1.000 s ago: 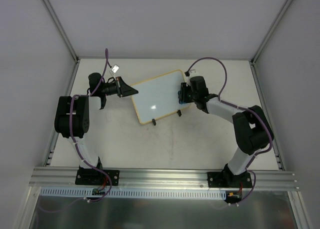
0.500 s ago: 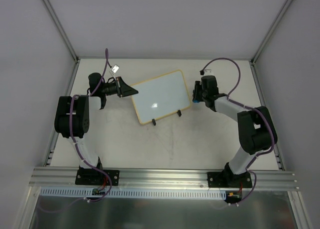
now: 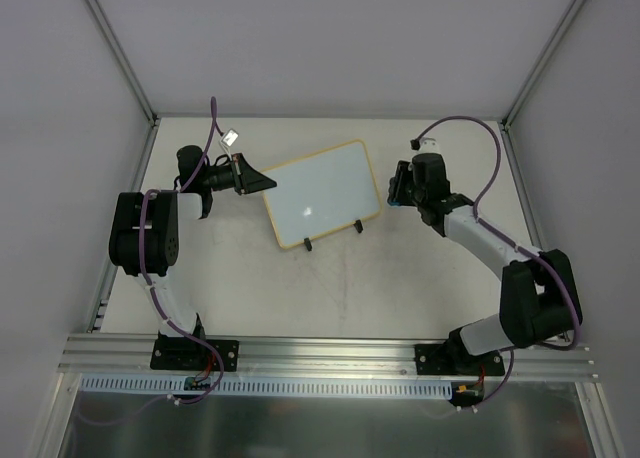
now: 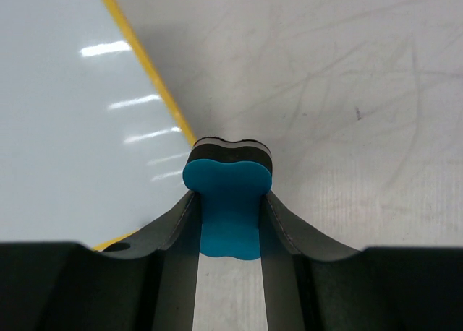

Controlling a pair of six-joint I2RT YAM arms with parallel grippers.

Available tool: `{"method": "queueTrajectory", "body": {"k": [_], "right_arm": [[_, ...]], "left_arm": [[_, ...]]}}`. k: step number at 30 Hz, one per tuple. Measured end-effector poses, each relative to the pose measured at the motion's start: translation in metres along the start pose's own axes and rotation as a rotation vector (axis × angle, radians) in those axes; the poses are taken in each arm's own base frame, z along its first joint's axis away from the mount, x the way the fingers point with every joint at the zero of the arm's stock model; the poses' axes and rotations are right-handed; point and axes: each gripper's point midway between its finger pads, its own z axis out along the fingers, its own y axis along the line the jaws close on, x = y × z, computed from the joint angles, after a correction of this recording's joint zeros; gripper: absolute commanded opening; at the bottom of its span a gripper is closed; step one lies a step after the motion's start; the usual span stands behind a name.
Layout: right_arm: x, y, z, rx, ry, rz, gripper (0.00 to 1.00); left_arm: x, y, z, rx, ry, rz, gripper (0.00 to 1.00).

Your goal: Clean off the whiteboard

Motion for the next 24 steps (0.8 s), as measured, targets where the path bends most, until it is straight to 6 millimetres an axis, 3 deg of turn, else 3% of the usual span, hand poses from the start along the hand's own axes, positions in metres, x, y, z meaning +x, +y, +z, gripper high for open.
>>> {"method": "queueTrajectory", "body": {"k": [4, 10, 15, 17, 21, 24], "right_arm": [[0.017, 0.03, -0.027, -0.075, 0.064, -0.051, 0.0], [0.087, 0.06, -0.057, -0.173, 0.29, -0.152, 0.0], [0.16, 0.05, -0.084, -0.192, 0.488, -0.197, 0.0], [0.176, 0.047, -0.092, -0.187, 0.532, -0.206, 0.01], [0.192, 0.051, -0.102, -0.193, 0.578, -0.229, 0.03], [0.201, 0.053, -0.103, -0.193, 0.603, -0.244, 0.11]], "left_arm": [[0.0, 0.0, 0.0, 0.0, 0.0, 0.0, 0.0], [0.0, 0.0, 0.0, 0.0, 0.0, 0.0, 0.0], [0.0, 0.0, 0.0, 0.0, 0.0, 0.0, 0.0], [0.0, 0.0, 0.0, 0.0, 0.0, 0.0, 0.0], [0.0, 0.0, 0.0, 0.0, 0.0, 0.0, 0.0], [0.0, 0.0, 0.0, 0.0, 0.0, 0.0, 0.0]]}}
